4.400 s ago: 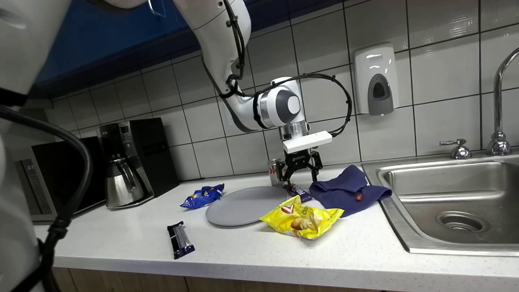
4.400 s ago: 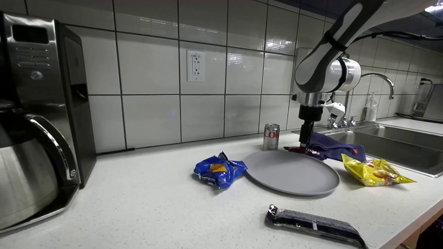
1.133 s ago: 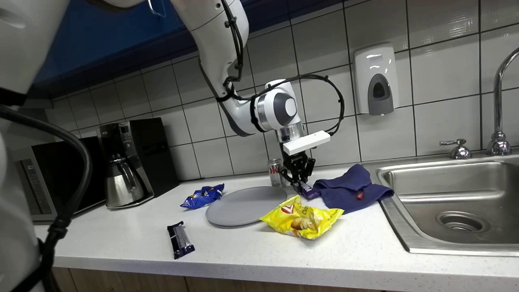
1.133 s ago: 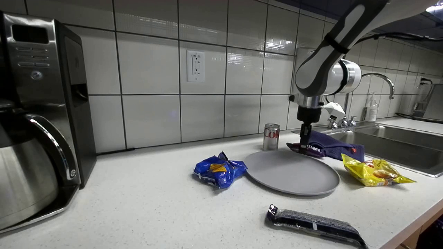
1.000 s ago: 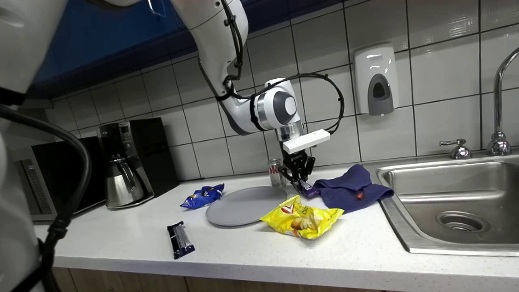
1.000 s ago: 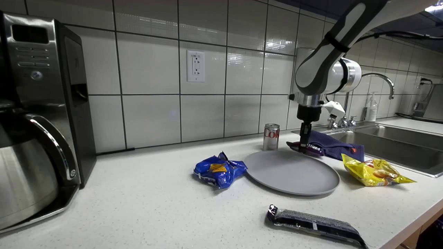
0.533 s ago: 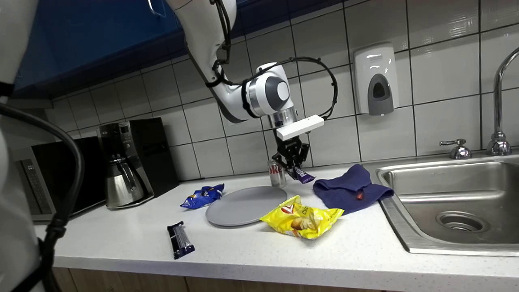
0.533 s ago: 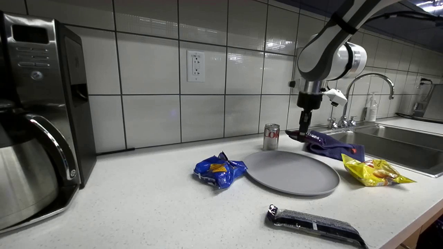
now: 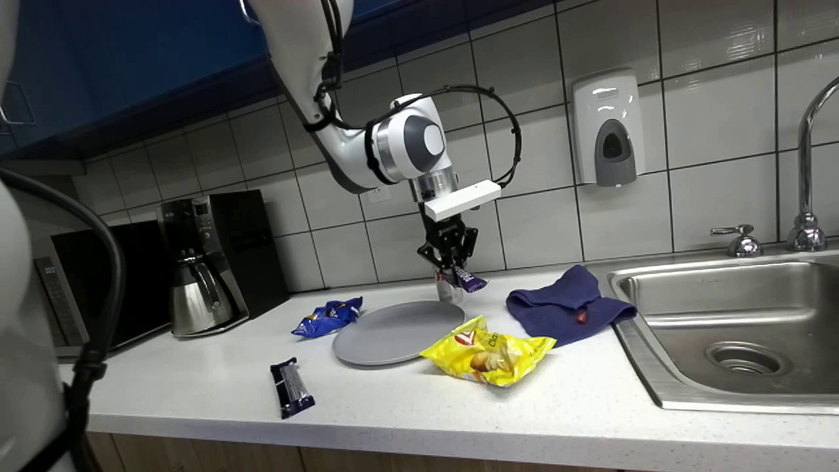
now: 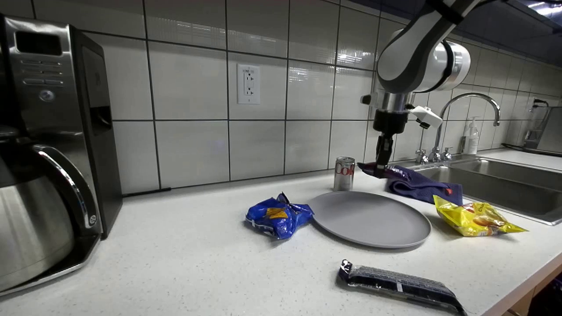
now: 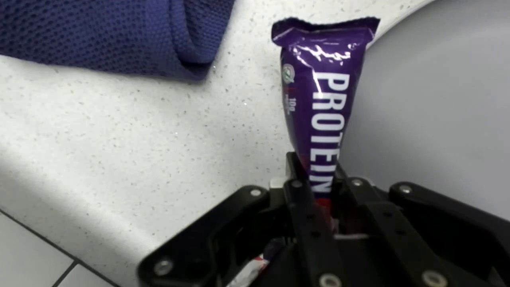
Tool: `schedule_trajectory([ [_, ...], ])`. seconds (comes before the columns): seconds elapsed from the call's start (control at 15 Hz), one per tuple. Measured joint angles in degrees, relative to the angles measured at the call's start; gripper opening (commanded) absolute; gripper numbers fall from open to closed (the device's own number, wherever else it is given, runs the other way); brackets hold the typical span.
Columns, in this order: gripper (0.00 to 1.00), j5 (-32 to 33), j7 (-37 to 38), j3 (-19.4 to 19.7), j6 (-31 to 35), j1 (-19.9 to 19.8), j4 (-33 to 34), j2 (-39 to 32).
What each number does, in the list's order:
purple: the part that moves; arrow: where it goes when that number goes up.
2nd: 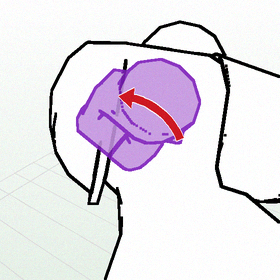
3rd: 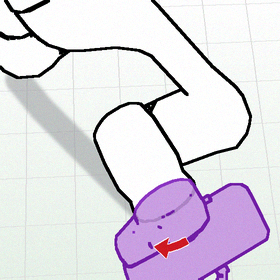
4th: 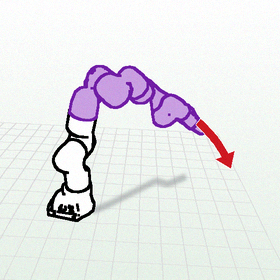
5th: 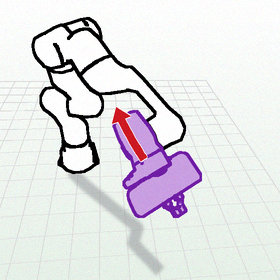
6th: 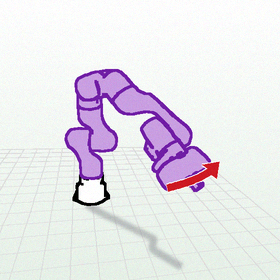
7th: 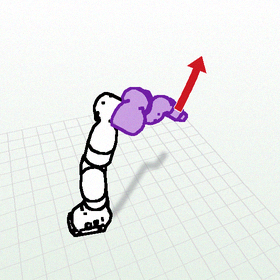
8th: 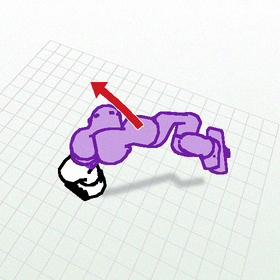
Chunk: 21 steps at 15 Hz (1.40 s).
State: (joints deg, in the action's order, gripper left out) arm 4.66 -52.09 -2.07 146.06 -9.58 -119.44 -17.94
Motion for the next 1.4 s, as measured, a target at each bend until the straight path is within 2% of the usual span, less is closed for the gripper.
schedule_trajectory([
  [0.73,0.04,-0.1,-0.5,-0.7,0.1,2.3,-3.3,0.0],
  [1.27,0.04,-2.1,-0.5,-2.2,4.0,2.3,-3.3,-3.2],
  [1.33,0.4,-2.3,-0.5,-2.2,4.5,2.3,-3.3,-3.6],
  [1.4,0.43,-2.4,-0.5,-2.3,4.8,2.3,-3.2,-4.0],
])
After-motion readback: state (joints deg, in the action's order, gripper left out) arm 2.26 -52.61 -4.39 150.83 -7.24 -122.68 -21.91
